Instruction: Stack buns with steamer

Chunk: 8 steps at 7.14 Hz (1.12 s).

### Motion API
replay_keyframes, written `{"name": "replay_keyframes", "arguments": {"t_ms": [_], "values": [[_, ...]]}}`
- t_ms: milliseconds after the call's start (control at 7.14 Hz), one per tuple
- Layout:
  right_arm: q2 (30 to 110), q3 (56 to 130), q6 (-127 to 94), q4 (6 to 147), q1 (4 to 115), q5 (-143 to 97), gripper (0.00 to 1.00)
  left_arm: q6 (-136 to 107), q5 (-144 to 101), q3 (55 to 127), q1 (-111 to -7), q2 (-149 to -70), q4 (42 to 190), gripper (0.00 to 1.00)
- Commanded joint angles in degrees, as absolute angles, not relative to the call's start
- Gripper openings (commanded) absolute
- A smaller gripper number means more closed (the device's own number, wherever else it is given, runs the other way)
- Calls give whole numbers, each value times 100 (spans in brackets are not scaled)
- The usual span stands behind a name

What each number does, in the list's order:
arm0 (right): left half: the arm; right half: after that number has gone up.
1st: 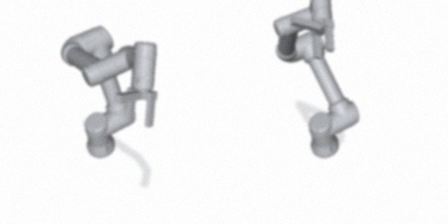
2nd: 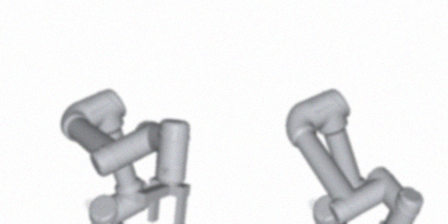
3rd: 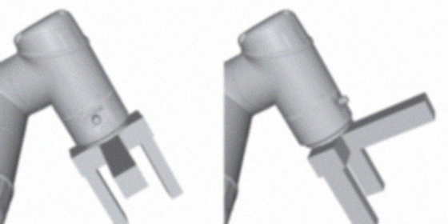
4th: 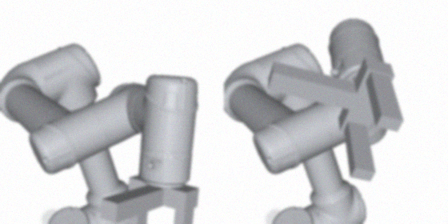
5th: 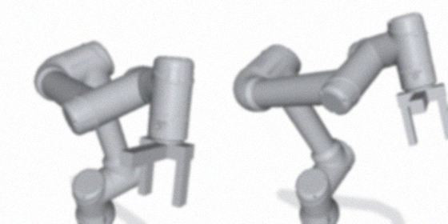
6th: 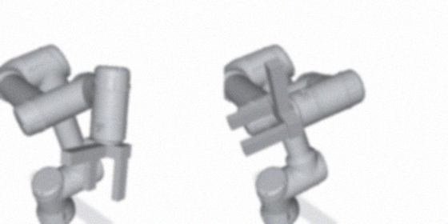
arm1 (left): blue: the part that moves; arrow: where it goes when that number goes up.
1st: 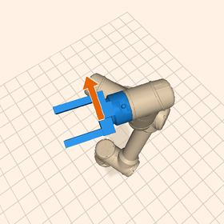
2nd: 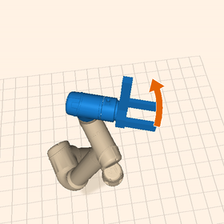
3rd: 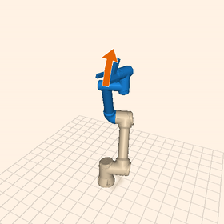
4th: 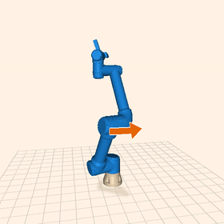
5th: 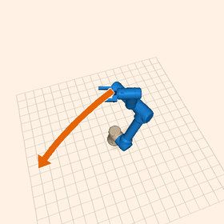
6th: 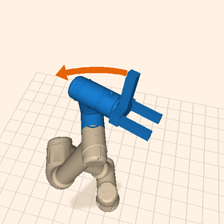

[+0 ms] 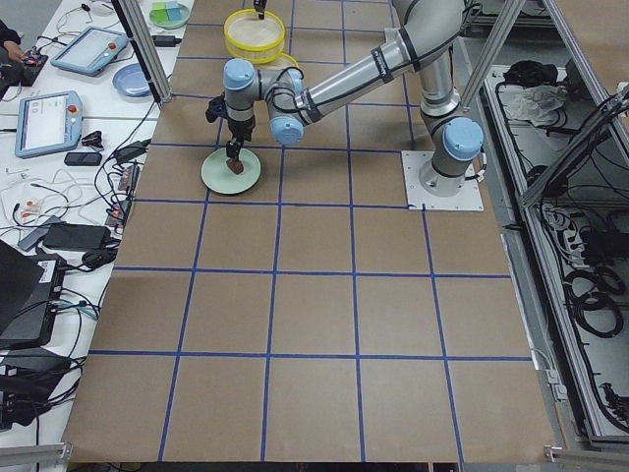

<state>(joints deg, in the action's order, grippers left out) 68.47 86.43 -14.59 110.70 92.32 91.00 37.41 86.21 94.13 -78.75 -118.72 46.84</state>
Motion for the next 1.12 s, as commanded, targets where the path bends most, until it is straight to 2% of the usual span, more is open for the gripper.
{"name": "replay_keyframes", "arguments": {"t_ms": [0,280,700,840,980], "values": [[6768,8840,-1679,10846,9387,9105,0,4368,8439,9387,-7866,-12286,4175,90],[6768,9070,-1548,11082,9369,9114,0,4359,8192,9404,-7866,-12401,4184,89],[6759,9088,-1538,11101,9352,9114,0,4359,8200,9396,-7866,-12445,4184,7],[6741,9088,-1538,11101,9343,9106,0,4351,8209,9378,-7866,-12445,4184,0],[6733,9097,-1521,11092,9343,9123,0,4203,8209,9352,-7866,-12428,4192,0]]}}
